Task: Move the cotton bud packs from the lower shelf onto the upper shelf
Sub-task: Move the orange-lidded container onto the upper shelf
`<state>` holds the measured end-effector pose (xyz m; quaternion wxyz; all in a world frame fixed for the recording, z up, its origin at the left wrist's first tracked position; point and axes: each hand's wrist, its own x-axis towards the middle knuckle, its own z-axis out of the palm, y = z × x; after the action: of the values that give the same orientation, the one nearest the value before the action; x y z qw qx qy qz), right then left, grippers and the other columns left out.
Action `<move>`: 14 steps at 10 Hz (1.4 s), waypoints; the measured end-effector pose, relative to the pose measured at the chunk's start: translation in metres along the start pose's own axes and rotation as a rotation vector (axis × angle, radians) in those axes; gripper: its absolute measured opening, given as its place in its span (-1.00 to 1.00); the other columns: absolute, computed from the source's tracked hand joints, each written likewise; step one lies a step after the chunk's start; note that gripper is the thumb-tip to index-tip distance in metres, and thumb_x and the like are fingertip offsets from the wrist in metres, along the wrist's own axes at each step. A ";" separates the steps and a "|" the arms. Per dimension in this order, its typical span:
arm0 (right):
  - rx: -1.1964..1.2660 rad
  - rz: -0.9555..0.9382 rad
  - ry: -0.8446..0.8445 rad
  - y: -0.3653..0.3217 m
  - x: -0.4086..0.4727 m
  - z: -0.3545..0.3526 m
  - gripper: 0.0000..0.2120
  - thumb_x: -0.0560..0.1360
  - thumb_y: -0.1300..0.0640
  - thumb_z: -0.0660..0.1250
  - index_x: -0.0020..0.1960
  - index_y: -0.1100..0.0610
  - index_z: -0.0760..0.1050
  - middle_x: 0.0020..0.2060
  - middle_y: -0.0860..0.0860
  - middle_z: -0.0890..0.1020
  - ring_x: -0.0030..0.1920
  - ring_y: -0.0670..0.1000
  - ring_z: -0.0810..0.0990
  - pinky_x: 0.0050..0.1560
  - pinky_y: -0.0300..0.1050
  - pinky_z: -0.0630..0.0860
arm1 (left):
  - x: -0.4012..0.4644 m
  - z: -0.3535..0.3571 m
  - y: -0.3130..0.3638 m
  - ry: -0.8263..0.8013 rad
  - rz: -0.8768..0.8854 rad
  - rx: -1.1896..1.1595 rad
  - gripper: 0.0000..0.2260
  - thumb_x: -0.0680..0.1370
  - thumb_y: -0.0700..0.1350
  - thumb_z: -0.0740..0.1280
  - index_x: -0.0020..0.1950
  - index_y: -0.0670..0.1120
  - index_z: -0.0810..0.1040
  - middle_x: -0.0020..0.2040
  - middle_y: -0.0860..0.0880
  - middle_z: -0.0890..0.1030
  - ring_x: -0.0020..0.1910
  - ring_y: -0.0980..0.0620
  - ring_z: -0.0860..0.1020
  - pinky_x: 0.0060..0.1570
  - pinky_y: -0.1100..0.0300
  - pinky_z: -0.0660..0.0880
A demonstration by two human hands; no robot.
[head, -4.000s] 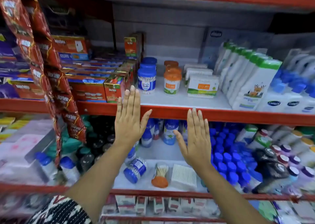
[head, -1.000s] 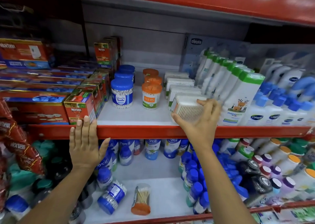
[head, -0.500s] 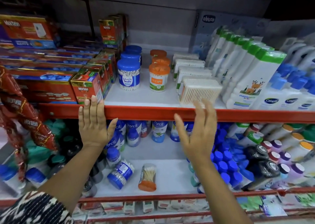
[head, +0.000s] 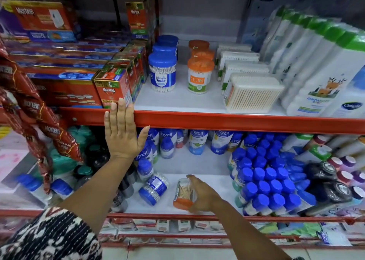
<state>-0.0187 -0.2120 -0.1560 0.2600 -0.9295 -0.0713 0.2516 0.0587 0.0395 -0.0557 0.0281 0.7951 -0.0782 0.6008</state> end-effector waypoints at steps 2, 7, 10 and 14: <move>0.768 0.068 0.167 0.000 -0.025 0.002 -0.38 0.14 0.21 0.56 0.14 0.10 0.42 -0.06 0.03 0.54 -0.16 -0.09 0.55 -0.20 -0.40 0.51 | -0.004 0.000 0.008 -0.015 0.045 -0.054 -0.41 0.67 0.16 -0.05 0.60 -0.09 -0.14 0.60 0.01 -0.20 0.58 0.01 -0.17 0.55 0.06 -0.15; 1.937 0.258 0.081 -0.014 -0.068 -0.034 -0.29 0.34 -0.30 0.34 0.16 0.31 0.55 -0.02 0.25 0.67 -0.18 0.14 0.69 -0.22 -0.06 0.68 | -0.007 0.000 -0.006 -0.009 0.032 -0.026 -0.40 0.67 0.15 -0.02 0.59 -0.10 -0.14 0.60 0.00 -0.20 0.58 0.00 -0.16 0.55 0.05 -0.15; 1.916 0.151 0.144 -0.030 -0.091 -0.044 -0.33 0.31 -0.26 0.35 0.13 0.29 0.55 -0.12 0.22 0.70 -0.21 0.10 0.71 -0.15 -0.07 0.65 | -0.008 -0.002 -0.005 -0.012 0.030 -0.042 -0.40 0.67 0.15 -0.01 0.60 -0.10 -0.13 0.60 0.00 -0.19 0.58 0.00 -0.16 0.55 0.04 -0.15; 1.230 -0.381 0.354 -0.145 -0.134 -0.161 -0.52 0.38 -0.10 0.39 0.25 -0.02 0.43 0.21 0.04 0.59 0.08 0.00 0.68 0.21 0.01 0.55 | -0.011 0.002 -0.005 0.004 0.026 -0.029 -0.41 0.67 0.15 0.00 0.59 -0.15 -0.03 0.61 -0.05 -0.09 0.58 -0.05 -0.06 0.55 0.02 -0.07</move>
<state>-0.0536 -0.1958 0.0960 0.7904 -0.6104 -0.0339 0.0397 0.0583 0.0456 -0.0660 0.0320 0.7924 -0.0969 0.6014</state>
